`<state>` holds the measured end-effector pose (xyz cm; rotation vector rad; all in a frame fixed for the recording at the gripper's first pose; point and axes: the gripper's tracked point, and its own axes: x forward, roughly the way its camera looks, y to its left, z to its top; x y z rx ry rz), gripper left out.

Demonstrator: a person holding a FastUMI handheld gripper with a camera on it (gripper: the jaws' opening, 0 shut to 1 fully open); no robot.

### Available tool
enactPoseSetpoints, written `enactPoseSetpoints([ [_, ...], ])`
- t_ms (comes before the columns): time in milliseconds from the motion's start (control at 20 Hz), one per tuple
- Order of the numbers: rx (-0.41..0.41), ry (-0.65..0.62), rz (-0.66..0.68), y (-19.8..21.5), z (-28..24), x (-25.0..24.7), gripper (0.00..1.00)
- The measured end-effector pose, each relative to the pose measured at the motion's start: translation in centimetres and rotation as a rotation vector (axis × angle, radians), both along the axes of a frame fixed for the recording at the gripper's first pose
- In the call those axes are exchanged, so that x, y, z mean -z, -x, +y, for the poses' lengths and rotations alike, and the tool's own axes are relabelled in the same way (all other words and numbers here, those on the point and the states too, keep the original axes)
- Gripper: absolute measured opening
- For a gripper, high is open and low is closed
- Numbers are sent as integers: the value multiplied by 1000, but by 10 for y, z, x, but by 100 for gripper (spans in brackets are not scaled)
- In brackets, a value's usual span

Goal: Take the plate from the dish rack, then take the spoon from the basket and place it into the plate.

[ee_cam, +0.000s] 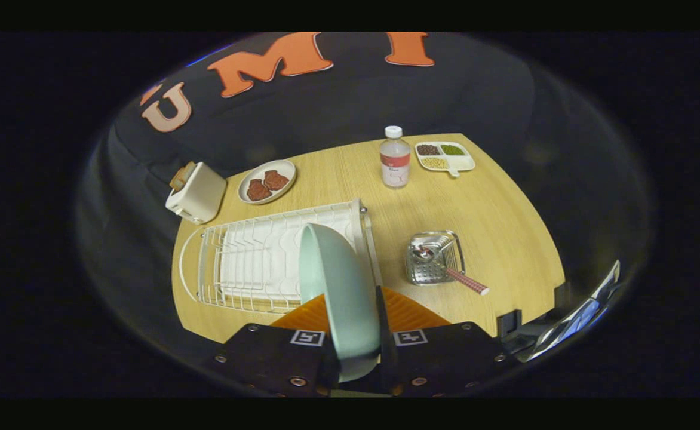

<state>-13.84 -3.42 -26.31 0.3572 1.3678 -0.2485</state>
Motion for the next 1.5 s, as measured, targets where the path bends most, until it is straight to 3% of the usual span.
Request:
enactPoseSetpoints([
  [550,117,-150,4,91,14,12,27],
  [900,210,-263,-2,117,47,31,28],
  [1500,230,-411,-23,136,88,86,27],
])
